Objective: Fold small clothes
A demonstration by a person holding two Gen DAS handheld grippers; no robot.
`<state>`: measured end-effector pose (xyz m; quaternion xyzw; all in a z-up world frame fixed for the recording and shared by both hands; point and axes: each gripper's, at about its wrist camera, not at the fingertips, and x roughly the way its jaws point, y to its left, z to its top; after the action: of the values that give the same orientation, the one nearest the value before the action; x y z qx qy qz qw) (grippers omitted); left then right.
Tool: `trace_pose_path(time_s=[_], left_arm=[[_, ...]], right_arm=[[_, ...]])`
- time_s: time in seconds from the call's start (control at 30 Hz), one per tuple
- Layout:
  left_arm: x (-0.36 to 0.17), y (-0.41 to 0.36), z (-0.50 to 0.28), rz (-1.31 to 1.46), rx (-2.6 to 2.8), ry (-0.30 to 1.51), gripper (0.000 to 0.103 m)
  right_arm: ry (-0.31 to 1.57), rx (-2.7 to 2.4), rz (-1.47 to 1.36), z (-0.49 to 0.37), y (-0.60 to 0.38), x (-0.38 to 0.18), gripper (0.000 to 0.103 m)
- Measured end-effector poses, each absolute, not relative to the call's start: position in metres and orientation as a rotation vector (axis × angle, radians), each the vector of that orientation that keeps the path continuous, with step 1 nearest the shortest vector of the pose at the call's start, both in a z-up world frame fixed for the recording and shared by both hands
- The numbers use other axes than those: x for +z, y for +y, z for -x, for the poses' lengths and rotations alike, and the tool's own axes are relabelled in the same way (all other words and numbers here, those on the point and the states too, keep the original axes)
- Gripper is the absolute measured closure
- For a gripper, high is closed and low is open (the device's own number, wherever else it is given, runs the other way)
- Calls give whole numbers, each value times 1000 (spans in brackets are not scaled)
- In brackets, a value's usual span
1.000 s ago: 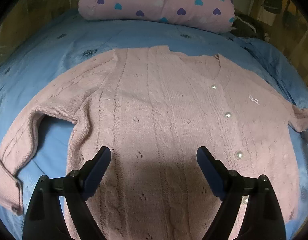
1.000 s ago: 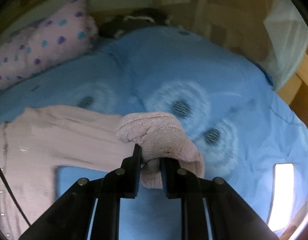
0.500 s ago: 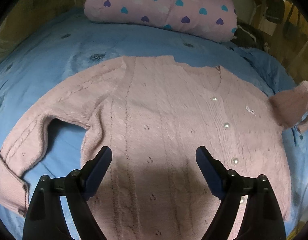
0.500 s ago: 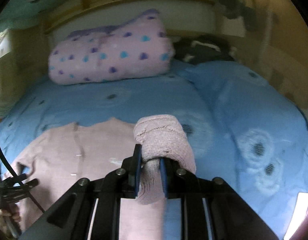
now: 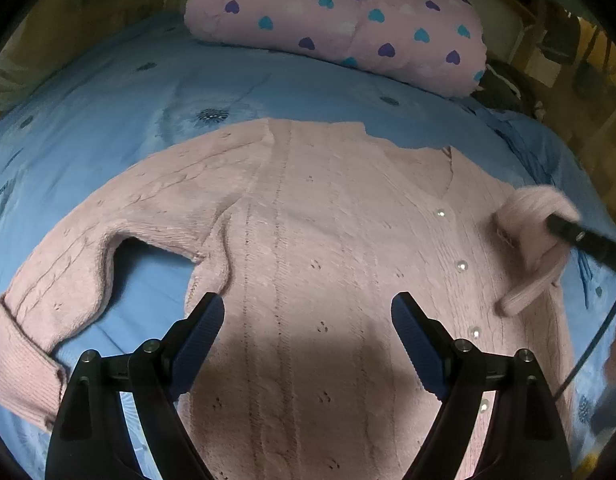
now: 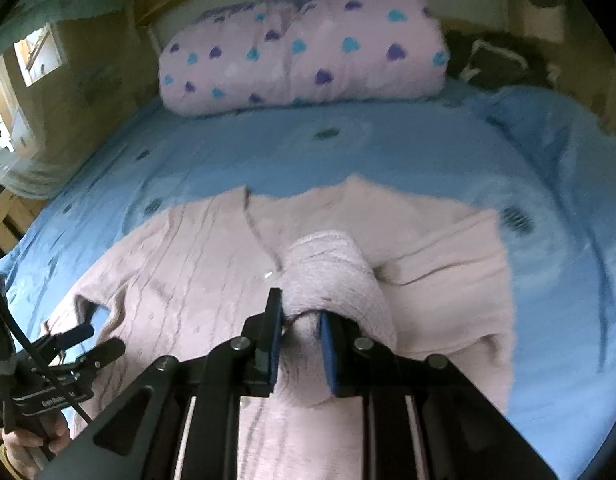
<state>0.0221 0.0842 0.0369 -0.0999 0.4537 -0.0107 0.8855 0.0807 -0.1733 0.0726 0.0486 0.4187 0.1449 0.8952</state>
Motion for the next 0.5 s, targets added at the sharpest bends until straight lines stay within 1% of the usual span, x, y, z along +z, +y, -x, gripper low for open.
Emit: trace_pose_path(time_s=[0.03, 0.07, 0.1, 0.13, 0.17, 0.2, 0.27, 0.5], left_arm=[[36, 85, -23, 209, -20, 946, 21], [36, 86, -22, 209, -19, 947, 21], [35, 86, -23, 209, -17, 950, 21], [33, 86, -24, 208, -14, 954, 21], [32, 85, -24, 208, -14, 956, 21], [31, 85, -24, 205, -15, 959, 21], [29, 82, -25, 194, -14, 962, 21], [30, 64, -18, 138, -54, 938, 22]], right_arm=[[881, 321, -117, -81, -169, 66, 81], [890, 341, -133, -81, -167, 62, 76], [896, 351, -142, -81, -165, 59, 67], [889, 356, -152, -79, -164, 58, 61], [876, 356, -158, -76, -165, 57, 50], [862, 354, -164, -73, -166, 58, 43], [831, 354, -177, -63, -174, 60, 41], [779, 243, -168, -40, -216, 63, 41]])
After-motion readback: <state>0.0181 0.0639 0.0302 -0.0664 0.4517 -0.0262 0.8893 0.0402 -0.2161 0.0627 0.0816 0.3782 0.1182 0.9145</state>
